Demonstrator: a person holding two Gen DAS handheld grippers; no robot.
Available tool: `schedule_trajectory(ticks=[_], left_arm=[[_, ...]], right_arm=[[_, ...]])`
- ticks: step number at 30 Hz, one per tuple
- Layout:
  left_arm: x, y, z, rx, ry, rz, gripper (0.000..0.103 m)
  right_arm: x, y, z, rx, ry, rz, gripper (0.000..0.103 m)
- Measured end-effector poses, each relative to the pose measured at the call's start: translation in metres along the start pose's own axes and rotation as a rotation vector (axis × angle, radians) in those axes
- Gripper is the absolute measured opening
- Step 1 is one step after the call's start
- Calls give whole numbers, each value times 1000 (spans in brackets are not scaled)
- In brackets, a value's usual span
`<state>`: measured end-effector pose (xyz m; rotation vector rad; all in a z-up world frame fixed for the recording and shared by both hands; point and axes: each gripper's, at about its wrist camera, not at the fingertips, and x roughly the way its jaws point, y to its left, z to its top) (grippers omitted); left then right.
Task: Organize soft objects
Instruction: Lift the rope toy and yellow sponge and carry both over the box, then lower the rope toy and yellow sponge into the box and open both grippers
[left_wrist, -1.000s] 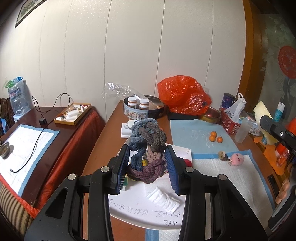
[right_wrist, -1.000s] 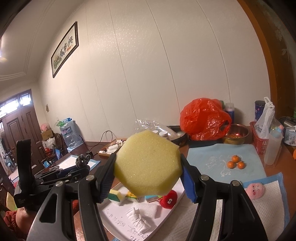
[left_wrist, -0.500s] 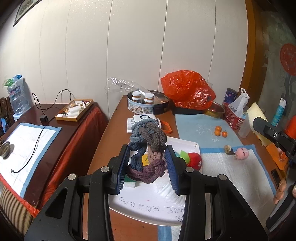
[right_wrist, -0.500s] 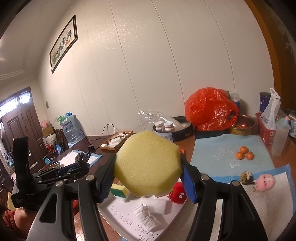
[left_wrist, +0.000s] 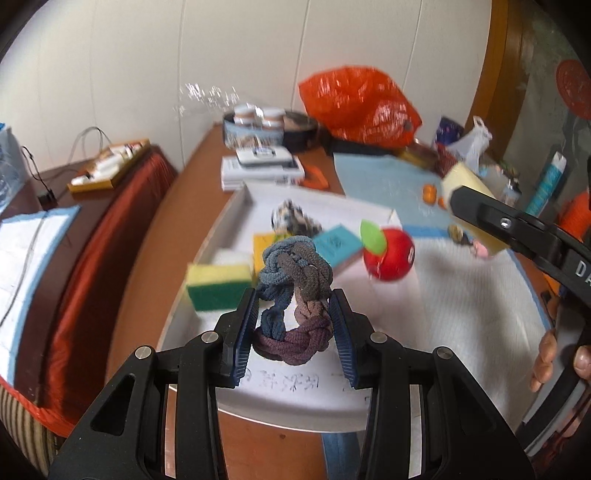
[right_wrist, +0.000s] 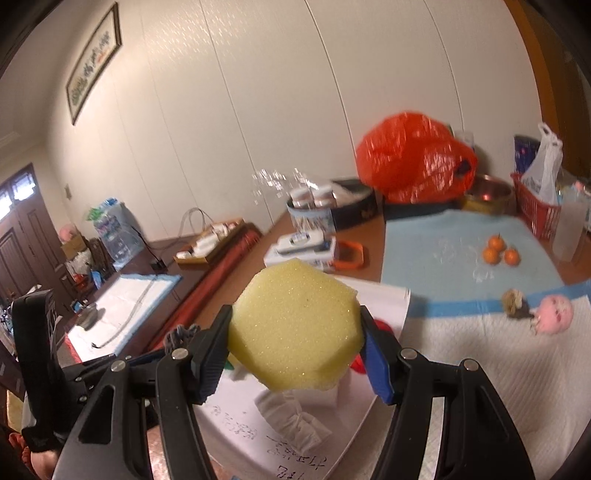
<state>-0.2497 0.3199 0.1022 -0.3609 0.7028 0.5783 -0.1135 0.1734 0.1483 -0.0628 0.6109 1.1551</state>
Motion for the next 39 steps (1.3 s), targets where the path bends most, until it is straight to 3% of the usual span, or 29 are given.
schedule_trajectory(ticks=[5, 16, 17, 18, 20, 22, 25, 32, 39], left_arm=[[25, -3, -8, 52, 49, 3, 39], [37, 17, -19, -12, 102, 3, 40], [36, 17, -19, -16, 99, 3, 45], [34, 17, -19, -22, 91, -1, 50], [29, 16, -19, -27, 67, 21, 89], [23, 16, -18, -33, 34, 59, 103], [10, 16, -16, -43, -15, 134, 103], [-21, 24, -12, -134, -102, 202, 103], [-34, 12, -7, -216, -138, 209, 103]], right_arm=[[28, 1, -13, 13, 65, -30, 65], [69, 13, -27, -5, 135, -54, 67], [70, 13, -27, -4, 134, -57, 69], [70, 13, -27, -4, 132, -59, 79], [70, 11, -26, -1, 123, -59, 87], [65, 11, -26, -2, 104, -57, 89], [58, 10, -25, -14, 90, -60, 103], [36, 9, -19, -35, 62, -32, 103], [10, -9, -17, -44, 35, -41, 103]])
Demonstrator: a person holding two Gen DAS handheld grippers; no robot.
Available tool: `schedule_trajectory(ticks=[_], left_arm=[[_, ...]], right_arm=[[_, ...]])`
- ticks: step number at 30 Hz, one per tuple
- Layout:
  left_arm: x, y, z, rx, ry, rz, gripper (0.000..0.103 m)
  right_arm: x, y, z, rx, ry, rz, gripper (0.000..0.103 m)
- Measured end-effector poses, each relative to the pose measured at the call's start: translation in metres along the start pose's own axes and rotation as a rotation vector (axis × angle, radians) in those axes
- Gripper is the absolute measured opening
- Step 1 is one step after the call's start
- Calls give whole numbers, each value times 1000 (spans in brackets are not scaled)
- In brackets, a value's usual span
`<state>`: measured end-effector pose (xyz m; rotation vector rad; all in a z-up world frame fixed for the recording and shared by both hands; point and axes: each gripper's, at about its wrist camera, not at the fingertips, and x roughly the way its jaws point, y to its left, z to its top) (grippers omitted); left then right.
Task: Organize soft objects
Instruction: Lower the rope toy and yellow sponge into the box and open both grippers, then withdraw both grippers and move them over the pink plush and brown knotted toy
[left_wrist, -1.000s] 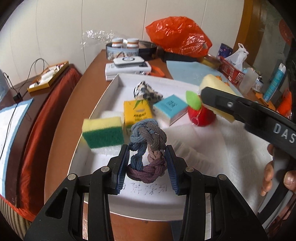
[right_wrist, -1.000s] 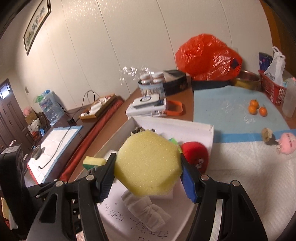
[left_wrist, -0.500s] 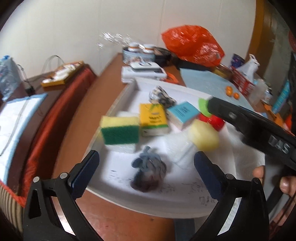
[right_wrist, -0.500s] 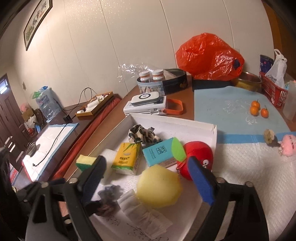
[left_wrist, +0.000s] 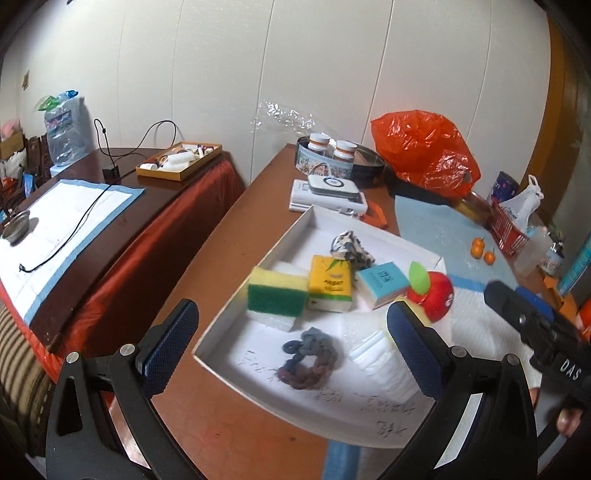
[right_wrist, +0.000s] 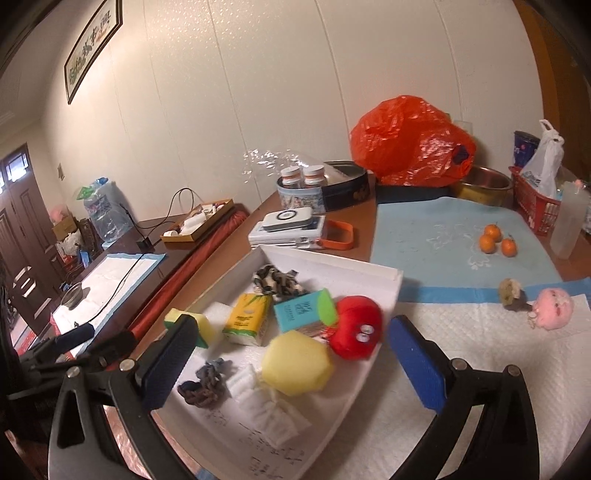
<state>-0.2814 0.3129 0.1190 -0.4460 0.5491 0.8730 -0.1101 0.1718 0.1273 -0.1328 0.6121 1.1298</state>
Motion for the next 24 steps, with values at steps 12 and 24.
schedule_trajectory(ticks=[12, 24], left_arm=[[10, -107, -11, 141, 47, -111, 103], [9, -228, 73, 268, 7, -300, 103]], right_arm=[[-42, -95, -13, 114, -22, -110, 103], [-93, -250, 10, 224, -126, -336, 103]])
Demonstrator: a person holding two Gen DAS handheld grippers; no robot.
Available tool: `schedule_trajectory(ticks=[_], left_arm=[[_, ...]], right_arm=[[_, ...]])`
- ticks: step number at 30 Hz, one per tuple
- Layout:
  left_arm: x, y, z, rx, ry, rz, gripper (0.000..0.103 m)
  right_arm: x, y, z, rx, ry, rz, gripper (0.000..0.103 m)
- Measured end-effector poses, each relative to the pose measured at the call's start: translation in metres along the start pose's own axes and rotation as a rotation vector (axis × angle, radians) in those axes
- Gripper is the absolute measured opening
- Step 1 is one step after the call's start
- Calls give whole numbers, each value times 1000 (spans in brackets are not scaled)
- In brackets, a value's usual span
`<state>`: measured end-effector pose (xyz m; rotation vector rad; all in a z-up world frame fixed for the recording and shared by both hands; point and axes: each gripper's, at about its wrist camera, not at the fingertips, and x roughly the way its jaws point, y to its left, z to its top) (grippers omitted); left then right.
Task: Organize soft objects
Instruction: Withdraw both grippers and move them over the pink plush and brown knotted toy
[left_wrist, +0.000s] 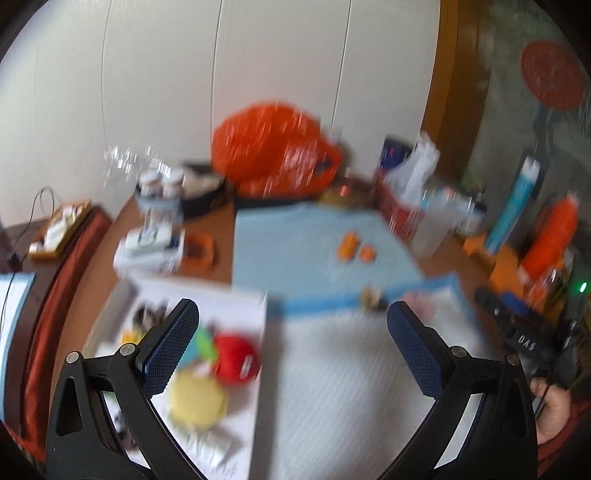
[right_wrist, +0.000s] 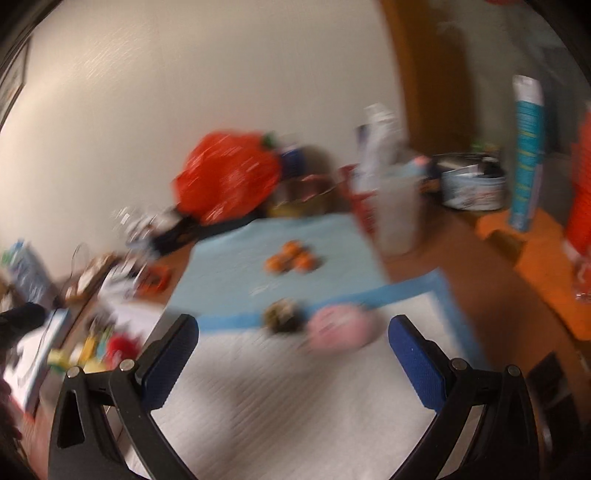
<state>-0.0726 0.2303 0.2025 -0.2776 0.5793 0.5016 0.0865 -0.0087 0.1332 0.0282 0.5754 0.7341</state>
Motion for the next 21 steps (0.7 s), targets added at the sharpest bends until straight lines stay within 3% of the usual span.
schedule_trajectory(ticks=[3, 6, 13, 17, 21], left_arm=[[3, -20, 32, 25, -67, -16, 103], [26, -41, 35, 83, -68, 25, 103], [127, -74, -20, 153, 181, 39, 103], [161, -82, -39, 156, 255, 38, 103], [188, -90, -45, 154, 298, 24, 103]], right_arm=[[-2, -37, 28, 69, -59, -23, 103], [11, -55, 39, 64, -47, -55, 103], [86, -52, 7, -6, 182, -40, 103], [118, -43, -6, -39, 235, -37, 103], [144, -32, -18, -88, 270, -32, 83]])
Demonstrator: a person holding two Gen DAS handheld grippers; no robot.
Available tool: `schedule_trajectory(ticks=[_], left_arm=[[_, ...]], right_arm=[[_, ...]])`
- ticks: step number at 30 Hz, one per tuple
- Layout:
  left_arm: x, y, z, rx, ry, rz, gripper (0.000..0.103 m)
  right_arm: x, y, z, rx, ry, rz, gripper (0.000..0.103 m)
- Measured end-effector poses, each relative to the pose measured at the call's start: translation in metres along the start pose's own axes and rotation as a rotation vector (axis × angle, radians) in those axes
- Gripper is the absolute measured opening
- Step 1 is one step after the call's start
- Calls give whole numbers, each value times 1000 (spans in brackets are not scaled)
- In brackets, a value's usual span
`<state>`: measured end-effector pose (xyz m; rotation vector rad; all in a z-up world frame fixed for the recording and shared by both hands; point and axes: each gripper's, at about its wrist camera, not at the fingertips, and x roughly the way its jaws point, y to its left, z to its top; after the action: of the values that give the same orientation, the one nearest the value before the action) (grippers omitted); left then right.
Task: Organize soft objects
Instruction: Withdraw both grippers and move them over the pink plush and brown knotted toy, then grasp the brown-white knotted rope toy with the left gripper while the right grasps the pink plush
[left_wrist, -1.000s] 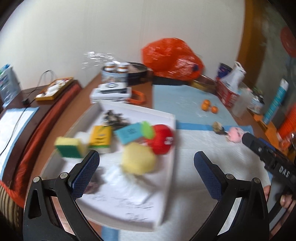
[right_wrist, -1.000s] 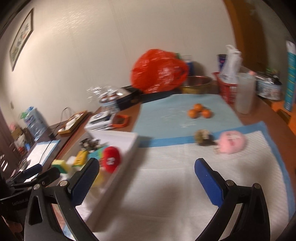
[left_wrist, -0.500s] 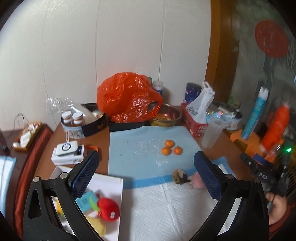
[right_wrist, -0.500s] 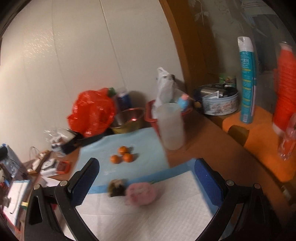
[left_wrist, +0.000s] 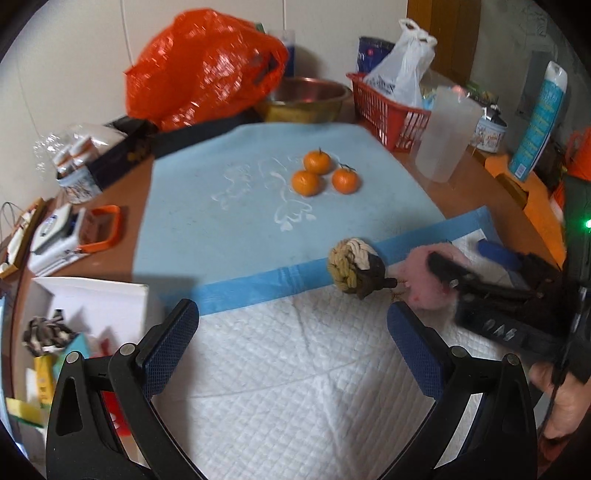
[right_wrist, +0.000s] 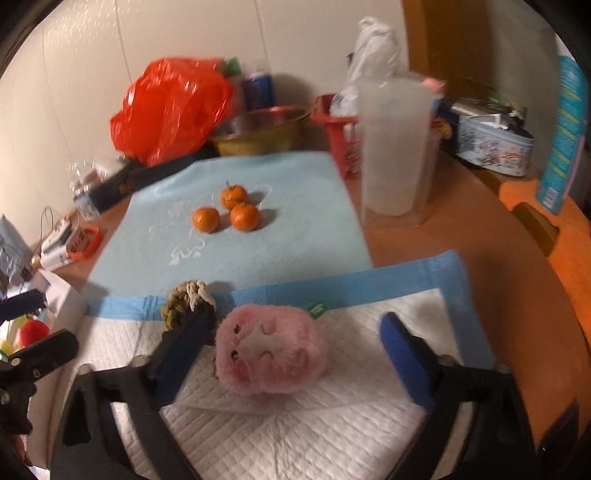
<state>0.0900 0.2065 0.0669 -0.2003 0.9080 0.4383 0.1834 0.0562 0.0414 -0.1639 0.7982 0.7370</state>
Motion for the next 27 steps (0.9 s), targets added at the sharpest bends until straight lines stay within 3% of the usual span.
schedule_trajectory(ticks=[4, 5, 10, 13, 16, 18, 20, 22, 27], left_arm=[[21, -11, 6, -7, 28, -27, 103], [26, -15, 9, -5, 28, -33, 103], [49, -34, 20, 12, 29, -27, 103], [65, -43, 27, 20, 28, 23, 102], [84, -49, 30, 12, 66, 27, 91], [94, -57, 27, 43, 82, 40, 77], [94, -60, 26, 53, 55, 37, 52], [93, -62, 26, 65, 48, 17, 42], [68, -59, 26, 60, -13, -18, 36]], right_arm=[[19, -2, -5, 2, 64, 57, 70], [18, -4, -6, 12, 62, 80, 59], [-3, -30, -10, 118, 19, 104, 57], [-19, -57, -15, 222, -17, 108, 57], [-34, -68, -16, 263, -43, 118, 57], [-41, -70, -16, 276, -59, 127, 57], [-47, -71, -16, 282, -71, 127, 57], [-53, -73, -15, 285, -86, 125, 57], [-70, -70, -14, 296, -123, 139, 57]])
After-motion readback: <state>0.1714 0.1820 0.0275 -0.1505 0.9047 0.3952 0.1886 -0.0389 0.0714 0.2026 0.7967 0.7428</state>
